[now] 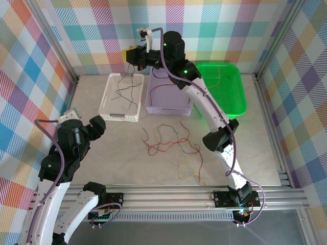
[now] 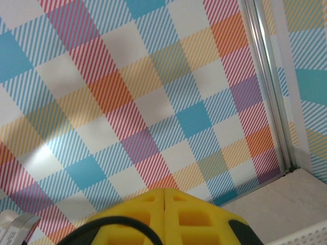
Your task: Untangle the cables
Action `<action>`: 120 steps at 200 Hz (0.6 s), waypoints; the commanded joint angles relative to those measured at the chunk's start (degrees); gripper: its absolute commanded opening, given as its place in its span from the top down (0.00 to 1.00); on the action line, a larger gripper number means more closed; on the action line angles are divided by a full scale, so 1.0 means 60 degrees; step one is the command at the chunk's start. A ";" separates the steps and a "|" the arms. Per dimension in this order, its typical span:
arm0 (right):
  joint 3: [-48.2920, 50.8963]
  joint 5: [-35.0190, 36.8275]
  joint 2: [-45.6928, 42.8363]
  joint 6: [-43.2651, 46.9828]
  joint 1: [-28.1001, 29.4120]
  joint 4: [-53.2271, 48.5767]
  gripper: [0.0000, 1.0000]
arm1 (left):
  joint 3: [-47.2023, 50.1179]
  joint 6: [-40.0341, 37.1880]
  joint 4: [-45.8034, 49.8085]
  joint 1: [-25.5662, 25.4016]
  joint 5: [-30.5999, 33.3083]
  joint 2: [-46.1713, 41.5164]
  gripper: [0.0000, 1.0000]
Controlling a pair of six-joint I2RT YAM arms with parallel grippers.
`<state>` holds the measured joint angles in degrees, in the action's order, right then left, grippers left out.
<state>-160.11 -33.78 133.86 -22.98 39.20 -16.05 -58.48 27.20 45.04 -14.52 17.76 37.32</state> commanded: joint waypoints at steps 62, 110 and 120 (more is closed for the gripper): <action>-0.0458 -0.0857 0.1539 -0.0934 -0.0015 0.1990 1.00 | 0.0354 -0.0246 -0.0372 -0.0011 0.0138 -0.0024 0.22; -0.0517 -0.0689 0.1725 -0.1033 -0.0119 0.2233 1.00 | 0.0560 -0.0260 -0.0431 -0.0027 0.0142 -0.0048 0.22; -0.0517 -0.0618 0.1646 -0.1033 -0.0132 0.2294 1.00 | 0.0554 -0.0256 -0.0445 -0.0028 0.0137 -0.0046 0.22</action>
<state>-160.92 -37.56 145.18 -28.36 38.89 -6.44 -55.81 26.52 43.53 -14.55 17.69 37.36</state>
